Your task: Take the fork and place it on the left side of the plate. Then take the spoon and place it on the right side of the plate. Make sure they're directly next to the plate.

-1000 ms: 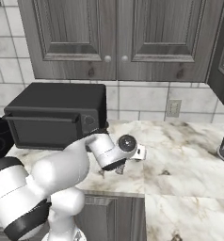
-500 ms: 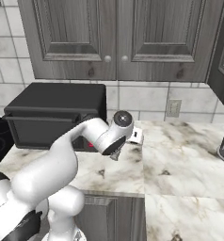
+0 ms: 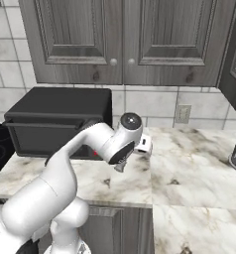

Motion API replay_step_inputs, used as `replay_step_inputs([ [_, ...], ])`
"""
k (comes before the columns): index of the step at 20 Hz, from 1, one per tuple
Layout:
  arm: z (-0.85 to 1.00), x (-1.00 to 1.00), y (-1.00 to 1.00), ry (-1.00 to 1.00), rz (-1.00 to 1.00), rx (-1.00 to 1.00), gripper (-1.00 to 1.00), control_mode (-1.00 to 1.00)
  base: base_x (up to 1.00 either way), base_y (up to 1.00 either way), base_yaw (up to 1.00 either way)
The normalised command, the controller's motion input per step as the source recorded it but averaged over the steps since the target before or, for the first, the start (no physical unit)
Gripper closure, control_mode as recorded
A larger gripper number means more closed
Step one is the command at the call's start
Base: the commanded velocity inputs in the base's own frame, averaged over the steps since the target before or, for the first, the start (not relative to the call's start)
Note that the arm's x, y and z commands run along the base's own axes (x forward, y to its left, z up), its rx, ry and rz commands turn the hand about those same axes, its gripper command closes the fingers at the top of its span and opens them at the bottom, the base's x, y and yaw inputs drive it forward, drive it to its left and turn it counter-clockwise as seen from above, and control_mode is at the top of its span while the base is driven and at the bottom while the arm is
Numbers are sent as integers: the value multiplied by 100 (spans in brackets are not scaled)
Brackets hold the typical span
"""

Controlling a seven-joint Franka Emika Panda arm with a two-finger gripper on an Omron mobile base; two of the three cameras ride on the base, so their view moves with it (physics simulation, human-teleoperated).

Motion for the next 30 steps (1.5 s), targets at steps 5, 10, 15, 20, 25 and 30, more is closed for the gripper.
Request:
replay_step_inputs([
  [5, -8, -5, 5, 4, 1, -1, 100, -100, 0, 0, 0],
  [10, -3, -15, 12, 0, 1, 0, 100, 100, -29, 32, 0],
  [15, 0, 0, 0, 0, 0, 0, 100, 100, -51, 69, 0],
  [20, 0, 0, 0, 0, 0, 0, 100, 100, -65, 54, 3],
  [25, 0, 0, 0, 0, 0, 0, 100, 100, -80, 37, 10],
  [30, 0, 0, 0, 0, 0, 0, 100, 100, -99, 2, 8],
])
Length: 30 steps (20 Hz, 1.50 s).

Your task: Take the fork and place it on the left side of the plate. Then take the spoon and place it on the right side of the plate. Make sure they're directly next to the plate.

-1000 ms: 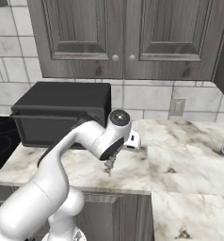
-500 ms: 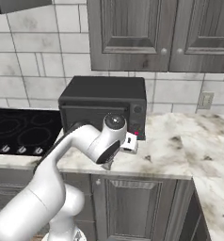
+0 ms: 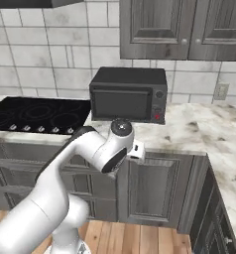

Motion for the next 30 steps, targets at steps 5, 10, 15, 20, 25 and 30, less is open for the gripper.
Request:
replay_step_inputs([
  [5, 0, 0, 0, 0, 0, 0, 100, 100, -100, 0, 9],
  [10, 0, 0, 0, 0, 0, 0, 100, 100, -100, 0, 10],
  [15, 0, 0, 0, 0, 0, 0, 100, 100, -100, 0, 11],
  [20, 0, 0, 0, 0, 0, 0, 100, 100, -100, 0, 12],
  [25, 0, 0, 0, 0, 0, 0, 100, 100, -100, 0, 13],
  [30, 0, 0, 0, 0, 0, 0, 100, 100, -100, 0, 14],
])
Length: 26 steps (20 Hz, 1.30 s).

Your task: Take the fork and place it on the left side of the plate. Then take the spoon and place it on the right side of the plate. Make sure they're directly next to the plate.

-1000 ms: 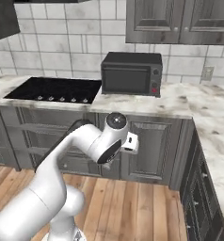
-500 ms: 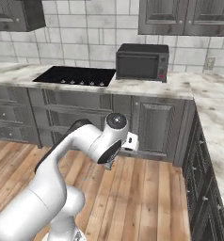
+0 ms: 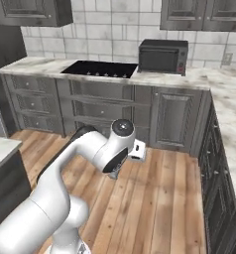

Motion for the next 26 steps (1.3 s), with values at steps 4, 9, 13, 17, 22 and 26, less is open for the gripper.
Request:
replay_step_inputs([
  [4, 0, 0, 0, 0, 0, 0, 100, 100, -100, 0, 15],
  [9, 0, 0, 0, 0, 0, 0, 100, 100, -100, 8, 13],
  [13, 0, 0, 0, 0, 0, 0, 100, 100, -100, 19, 11],
  [17, 0, 0, 0, 0, 0, 0, 100, 100, -100, 23, 11],
  [22, 0, 0, 0, 0, 0, 0, 100, 100, -100, 31, 9],
  [26, 0, 0, 0, 0, 0, 0, 100, 100, -99, 57, 2],
])
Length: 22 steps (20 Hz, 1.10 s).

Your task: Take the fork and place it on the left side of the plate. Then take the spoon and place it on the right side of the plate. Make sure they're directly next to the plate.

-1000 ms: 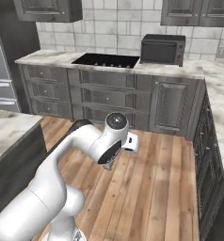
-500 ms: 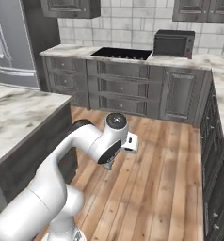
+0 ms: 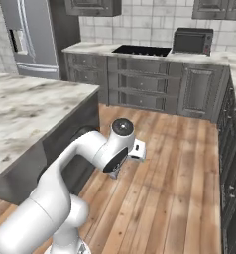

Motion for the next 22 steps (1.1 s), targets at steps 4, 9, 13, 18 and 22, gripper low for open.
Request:
replay_step_inputs([
  [4, 0, 0, 0, 0, 0, 0, 100, 100, -100, 59, 2],
  [9, 0, 0, 0, 0, 0, 0, 100, 100, -100, 64, 2],
  [13, 0, 0, 0, 0, 0, 0, 100, 100, -70, 100, 0],
  [18, 0, 0, 0, 0, 0, 0, 100, 100, -27, 100, -1],
  [22, 0, 0, 0, 0, 0, 0, 100, 100, -8, 100, -3],
])
